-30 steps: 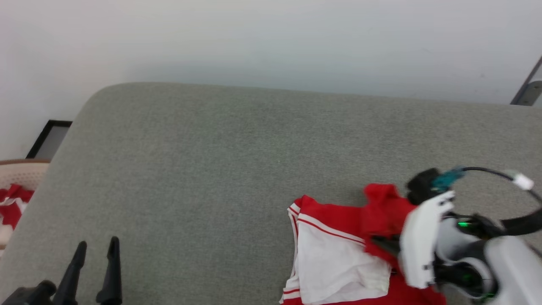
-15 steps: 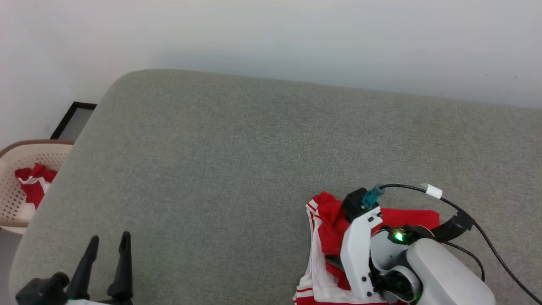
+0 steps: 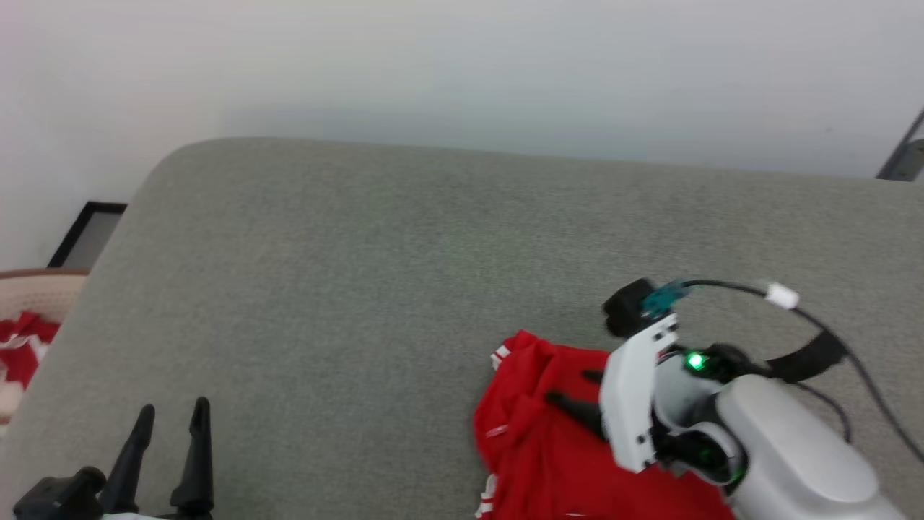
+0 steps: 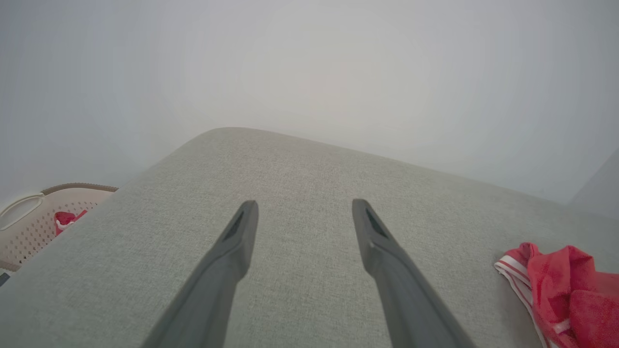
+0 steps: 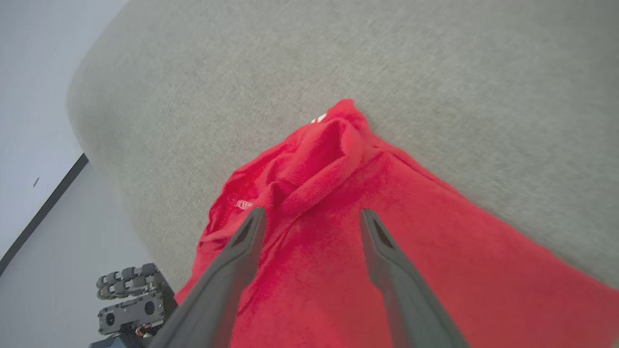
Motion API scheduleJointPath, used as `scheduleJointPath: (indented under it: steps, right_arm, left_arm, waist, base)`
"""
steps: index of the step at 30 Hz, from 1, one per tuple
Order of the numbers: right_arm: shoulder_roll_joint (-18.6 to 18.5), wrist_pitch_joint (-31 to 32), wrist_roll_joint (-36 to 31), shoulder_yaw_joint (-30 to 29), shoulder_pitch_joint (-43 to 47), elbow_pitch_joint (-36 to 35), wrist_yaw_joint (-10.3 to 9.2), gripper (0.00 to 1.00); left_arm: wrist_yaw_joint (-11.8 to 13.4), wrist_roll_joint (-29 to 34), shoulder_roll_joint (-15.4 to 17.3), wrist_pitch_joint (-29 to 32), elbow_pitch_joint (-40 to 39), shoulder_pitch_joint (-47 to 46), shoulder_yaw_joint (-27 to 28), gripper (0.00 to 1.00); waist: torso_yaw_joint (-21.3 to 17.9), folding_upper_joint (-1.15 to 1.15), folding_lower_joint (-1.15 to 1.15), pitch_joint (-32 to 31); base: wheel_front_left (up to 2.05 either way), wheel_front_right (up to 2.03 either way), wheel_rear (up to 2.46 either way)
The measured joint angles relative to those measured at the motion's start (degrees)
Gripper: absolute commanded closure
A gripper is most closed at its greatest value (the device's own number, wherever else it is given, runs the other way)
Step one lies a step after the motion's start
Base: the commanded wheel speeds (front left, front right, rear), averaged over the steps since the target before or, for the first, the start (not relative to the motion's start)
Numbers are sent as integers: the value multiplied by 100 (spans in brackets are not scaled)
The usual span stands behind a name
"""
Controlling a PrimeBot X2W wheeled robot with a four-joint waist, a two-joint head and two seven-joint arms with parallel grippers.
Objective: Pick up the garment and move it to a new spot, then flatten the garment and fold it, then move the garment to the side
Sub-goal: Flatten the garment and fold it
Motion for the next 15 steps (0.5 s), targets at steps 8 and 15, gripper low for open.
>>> scheduleJointPath:
  steps: [8, 15]
  right_arm:
    - [-762, -1160, -34, -300, 298, -580, 0, 0]
    - [-1203, -2460, -131, -772, 839, -703, 0, 0]
  left_arm:
    - [45, 45, 126, 0, -77, 146, 101, 0]
    - [69, 88, 211, 9, -107, 239, 102, 0]
  waist:
    - [-386, 0, 0, -109]
    - [-717, 0, 0, -247]
  base:
    - [0, 0, 0]
    - [0, 0, 0]
